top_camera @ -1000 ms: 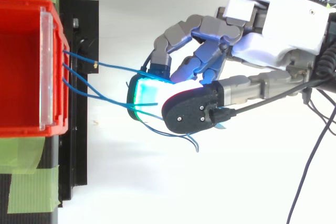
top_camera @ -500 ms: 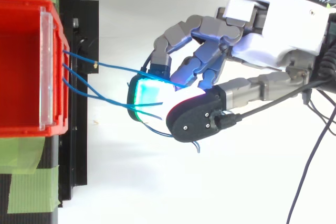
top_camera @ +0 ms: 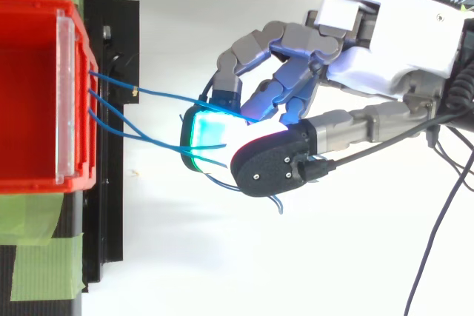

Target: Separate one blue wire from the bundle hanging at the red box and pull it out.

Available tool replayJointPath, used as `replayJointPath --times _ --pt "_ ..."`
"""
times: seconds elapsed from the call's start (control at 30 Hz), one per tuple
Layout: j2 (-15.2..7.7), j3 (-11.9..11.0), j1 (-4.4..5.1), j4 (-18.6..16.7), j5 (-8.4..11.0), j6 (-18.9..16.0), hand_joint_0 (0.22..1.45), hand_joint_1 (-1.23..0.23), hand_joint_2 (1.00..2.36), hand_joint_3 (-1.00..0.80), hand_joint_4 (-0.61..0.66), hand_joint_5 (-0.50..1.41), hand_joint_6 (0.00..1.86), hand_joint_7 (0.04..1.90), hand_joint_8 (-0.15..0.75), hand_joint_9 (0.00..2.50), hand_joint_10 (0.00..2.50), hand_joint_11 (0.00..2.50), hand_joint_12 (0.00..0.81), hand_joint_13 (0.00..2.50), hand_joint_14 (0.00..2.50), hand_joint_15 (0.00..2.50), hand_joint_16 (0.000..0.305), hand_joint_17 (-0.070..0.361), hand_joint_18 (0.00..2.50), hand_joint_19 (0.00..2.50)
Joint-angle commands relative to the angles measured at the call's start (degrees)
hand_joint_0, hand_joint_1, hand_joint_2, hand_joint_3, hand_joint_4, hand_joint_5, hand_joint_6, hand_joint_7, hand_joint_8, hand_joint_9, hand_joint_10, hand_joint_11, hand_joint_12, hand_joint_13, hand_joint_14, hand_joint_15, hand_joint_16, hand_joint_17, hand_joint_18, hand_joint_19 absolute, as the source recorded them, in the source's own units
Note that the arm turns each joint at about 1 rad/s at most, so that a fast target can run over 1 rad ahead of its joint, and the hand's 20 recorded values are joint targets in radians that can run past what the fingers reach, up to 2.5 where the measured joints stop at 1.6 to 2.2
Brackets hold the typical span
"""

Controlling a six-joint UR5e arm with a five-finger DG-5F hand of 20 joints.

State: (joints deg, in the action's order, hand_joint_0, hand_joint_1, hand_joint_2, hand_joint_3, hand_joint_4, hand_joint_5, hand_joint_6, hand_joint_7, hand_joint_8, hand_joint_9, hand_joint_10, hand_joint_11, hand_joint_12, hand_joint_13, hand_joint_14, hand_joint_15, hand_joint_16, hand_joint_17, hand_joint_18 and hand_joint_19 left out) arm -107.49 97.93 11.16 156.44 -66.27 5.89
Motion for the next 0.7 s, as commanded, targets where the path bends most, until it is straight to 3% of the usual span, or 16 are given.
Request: replayJointPath --times 0.0,0.67 --pt "0.00 -0.02 0.00 0.00 0.00 0.00 0.62 -0.76 1.02 -0.18 0.18 -0.21 0.92 0.92 0.371 1.00 0.02 1.19 0.399 1.46 0.02 1.26 0.060 0.135 0.80 0.56" --pt "0.00 -0.02 0.00 0.44 0.00 0.00 0.68 -0.88 1.02 -0.16 0.24 -0.23 0.92 0.91 0.358 0.89 0.02 1.18 0.402 1.39 0.02 1.24 0.060 0.134 0.77 0.52"
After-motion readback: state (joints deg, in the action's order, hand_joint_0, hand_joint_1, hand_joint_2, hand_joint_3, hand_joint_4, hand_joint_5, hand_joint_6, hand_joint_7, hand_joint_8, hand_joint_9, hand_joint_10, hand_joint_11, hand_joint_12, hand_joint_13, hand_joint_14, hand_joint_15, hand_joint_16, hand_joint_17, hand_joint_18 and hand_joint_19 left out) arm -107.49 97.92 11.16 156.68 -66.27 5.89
